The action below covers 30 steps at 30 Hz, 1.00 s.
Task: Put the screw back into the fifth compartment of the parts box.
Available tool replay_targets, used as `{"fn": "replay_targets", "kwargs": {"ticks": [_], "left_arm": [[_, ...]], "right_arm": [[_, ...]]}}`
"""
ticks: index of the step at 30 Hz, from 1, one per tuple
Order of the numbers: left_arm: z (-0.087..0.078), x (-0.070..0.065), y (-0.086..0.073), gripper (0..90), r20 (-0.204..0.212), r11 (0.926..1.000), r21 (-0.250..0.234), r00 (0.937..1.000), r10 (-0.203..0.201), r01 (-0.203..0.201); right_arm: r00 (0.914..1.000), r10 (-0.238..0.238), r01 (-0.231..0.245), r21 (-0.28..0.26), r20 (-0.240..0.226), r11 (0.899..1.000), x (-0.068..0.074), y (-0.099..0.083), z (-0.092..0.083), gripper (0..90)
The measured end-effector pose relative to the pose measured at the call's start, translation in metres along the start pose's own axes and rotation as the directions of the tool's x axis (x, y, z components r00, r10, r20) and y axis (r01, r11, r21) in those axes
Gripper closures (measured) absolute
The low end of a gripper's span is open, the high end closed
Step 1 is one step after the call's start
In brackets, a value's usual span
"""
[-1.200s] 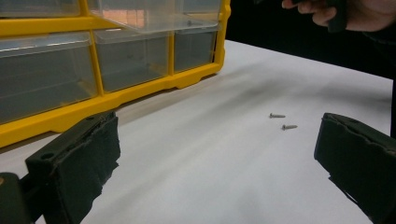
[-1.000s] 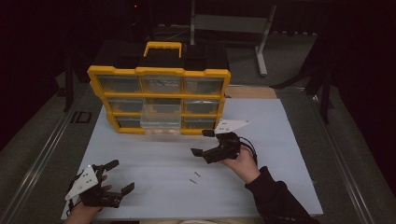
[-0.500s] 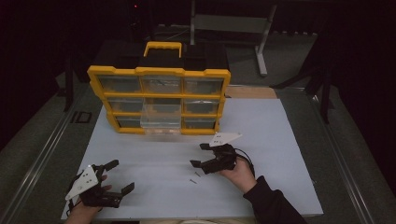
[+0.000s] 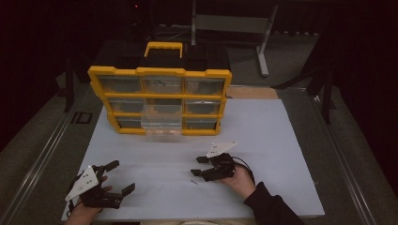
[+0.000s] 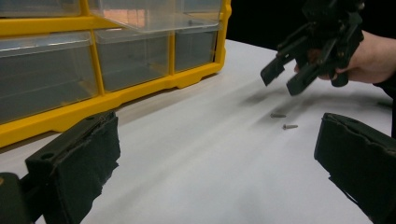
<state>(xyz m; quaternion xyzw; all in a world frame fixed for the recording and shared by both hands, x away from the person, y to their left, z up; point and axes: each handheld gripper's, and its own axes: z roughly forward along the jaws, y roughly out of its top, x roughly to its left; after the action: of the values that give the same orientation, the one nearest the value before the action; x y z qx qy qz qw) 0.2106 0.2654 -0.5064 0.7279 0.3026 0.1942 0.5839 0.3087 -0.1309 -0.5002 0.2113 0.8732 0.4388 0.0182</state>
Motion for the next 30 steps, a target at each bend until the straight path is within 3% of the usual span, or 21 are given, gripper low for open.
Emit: {"fn": "replay_targets", "kwargs": {"ticks": [3,15,30], "left_arm": [[0.000,0.000,0.000,1.1,0.001,1.0000,0.000,1.0000,0.002,-0.002],[0.000,0.000,0.000,1.1,0.002,1.0000,-0.001,1.0000,-0.002,0.002],[0.000,0.000,0.000,1.1,0.003,1.0000,-0.002,1.0000,-0.006,0.006]], "right_arm": [[1.0000,-0.009,0.009,0.037,0.000,0.999,0.000,-0.006,0.004,53.1],[0.9977,-0.053,0.047,0.137,0.041,0.989,0.001,-0.015,0.016,68.6],[0.9901,-0.126,0.116,0.152,0.061,0.982,0.007,-0.017,0.019,81.1]]}}
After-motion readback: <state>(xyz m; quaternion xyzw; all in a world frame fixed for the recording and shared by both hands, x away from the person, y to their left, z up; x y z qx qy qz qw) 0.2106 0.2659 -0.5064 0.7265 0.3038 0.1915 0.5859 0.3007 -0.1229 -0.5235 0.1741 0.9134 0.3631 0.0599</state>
